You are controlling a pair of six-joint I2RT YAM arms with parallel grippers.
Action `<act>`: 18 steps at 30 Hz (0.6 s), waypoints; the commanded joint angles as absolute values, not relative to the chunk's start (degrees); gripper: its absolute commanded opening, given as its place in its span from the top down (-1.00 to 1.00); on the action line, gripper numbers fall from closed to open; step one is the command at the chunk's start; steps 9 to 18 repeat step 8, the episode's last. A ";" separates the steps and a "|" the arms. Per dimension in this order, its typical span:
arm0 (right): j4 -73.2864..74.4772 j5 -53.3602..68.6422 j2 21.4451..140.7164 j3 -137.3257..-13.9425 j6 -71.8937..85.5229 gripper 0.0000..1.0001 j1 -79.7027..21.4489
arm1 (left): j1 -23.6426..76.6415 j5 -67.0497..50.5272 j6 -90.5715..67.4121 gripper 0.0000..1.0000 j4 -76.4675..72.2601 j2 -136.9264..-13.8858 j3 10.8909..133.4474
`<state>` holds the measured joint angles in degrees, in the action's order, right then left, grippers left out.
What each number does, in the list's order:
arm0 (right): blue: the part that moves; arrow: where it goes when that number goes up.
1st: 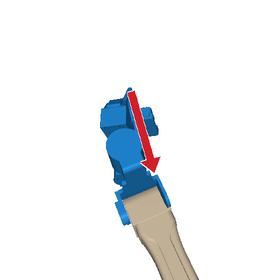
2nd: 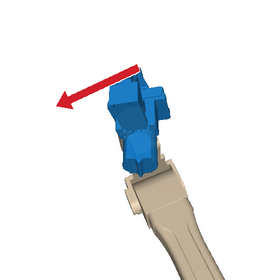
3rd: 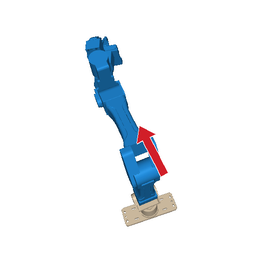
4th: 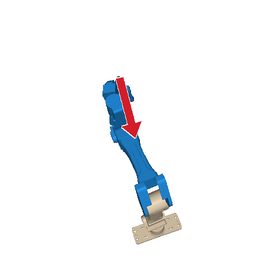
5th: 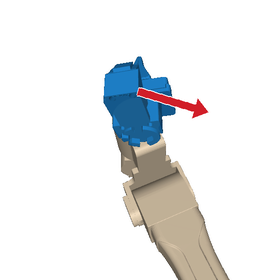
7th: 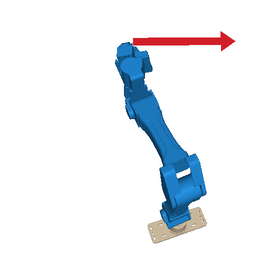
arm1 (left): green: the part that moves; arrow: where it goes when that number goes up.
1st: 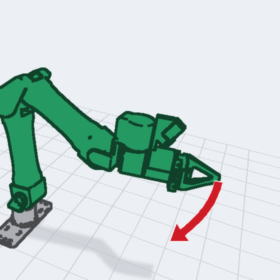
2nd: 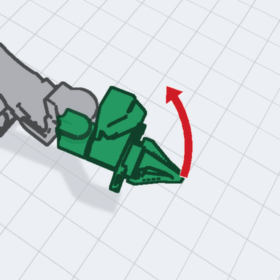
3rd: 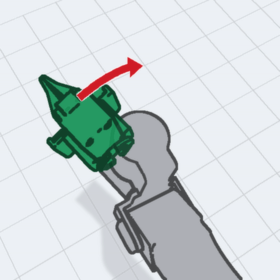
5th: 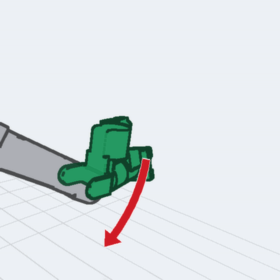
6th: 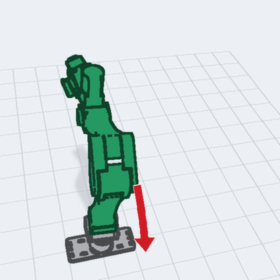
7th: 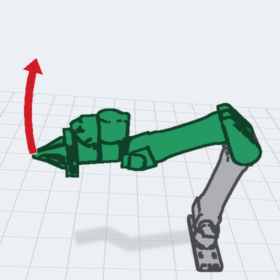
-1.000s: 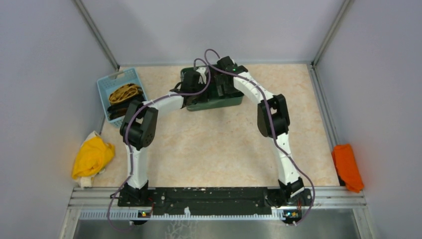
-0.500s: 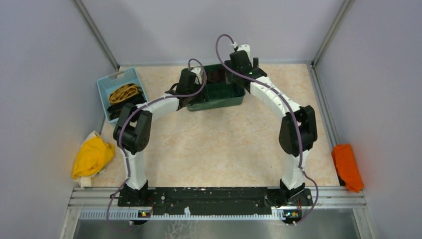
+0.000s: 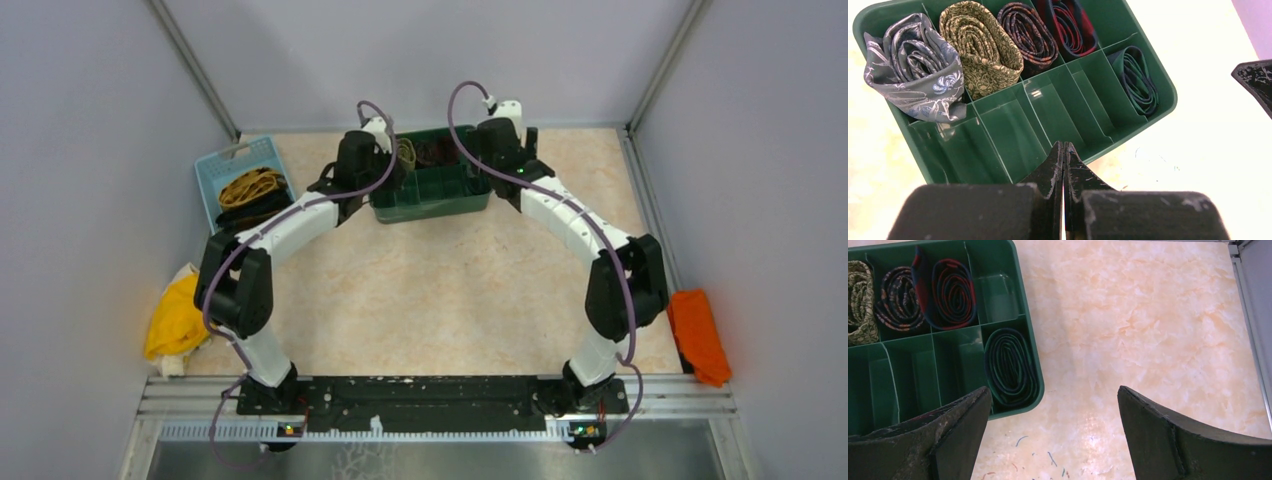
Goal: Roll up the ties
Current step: Reset both arms
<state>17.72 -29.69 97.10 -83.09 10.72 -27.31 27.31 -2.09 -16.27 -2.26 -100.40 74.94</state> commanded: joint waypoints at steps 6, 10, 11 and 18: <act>16.18 -30.90 94.70 -83.18 8.12 -0.92 -27.34 | 27.75 -1.61 -16.39 1.00 -2.30 -99.60 73.65; 16.11 -31.90 94.79 -83.16 8.59 -0.94 -27.34 | 27.71 -1.43 -16.18 1.00 -2.29 -99.58 73.65; 16.11 -31.90 94.79 -83.16 8.59 -0.94 -27.34 | 27.71 -1.43 -16.18 1.00 -2.29 -99.58 73.65; 16.11 -31.90 94.79 -83.16 8.59 -0.94 -27.34 | 27.71 -1.43 -16.18 1.00 -2.29 -99.58 73.65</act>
